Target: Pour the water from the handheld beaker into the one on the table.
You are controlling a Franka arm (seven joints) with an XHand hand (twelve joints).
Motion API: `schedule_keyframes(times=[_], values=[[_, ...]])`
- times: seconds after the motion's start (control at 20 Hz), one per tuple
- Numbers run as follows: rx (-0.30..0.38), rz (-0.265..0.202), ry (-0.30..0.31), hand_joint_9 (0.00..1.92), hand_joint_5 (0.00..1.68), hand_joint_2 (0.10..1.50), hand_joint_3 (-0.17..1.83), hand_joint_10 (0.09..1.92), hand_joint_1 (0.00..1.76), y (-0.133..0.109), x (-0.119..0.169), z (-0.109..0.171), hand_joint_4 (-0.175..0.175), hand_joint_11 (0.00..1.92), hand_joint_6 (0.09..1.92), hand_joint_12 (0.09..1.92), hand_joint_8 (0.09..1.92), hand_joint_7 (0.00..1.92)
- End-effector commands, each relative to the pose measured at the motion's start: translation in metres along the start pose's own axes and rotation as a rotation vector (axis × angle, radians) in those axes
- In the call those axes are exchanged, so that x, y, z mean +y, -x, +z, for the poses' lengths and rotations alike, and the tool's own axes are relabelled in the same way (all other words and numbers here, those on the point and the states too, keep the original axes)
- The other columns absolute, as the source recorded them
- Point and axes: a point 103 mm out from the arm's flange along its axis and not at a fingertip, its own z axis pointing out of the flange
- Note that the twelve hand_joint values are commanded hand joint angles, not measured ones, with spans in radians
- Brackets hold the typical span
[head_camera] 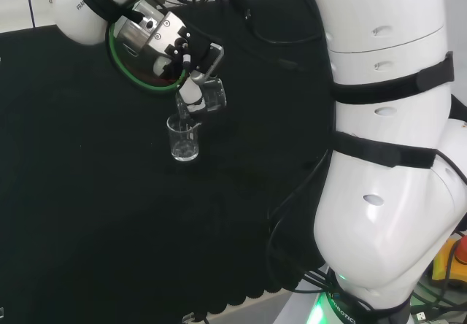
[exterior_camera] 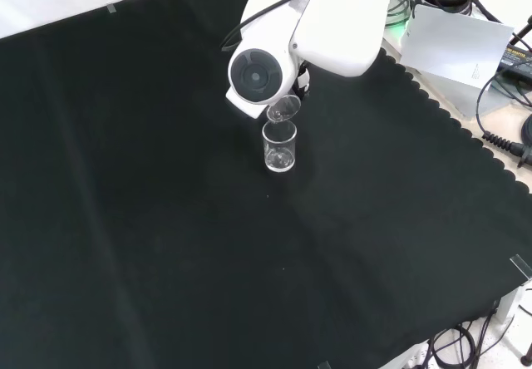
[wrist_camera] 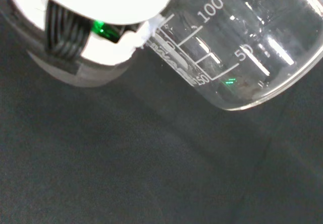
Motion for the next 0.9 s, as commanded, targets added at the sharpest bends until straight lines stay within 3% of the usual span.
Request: schedule_keyframes(times=[0.05, 0.9], values=[[-0.007, 0.001, 0.002, 1.76, 1.38, 0.65, 0.58, 0.09, 1.32, -0.001, -0.0003, -0.0005, -0.175, 1.35, 0.4, 0.69, 0.34, 1.45], [-0.002, -0.009, 0.009, 1.76, 1.38, 0.65, 0.59, 0.09, 1.32, 0.0034, 0.0, 0.003, -0.175, 1.34, 0.42, 0.69, 0.36, 1.45]])
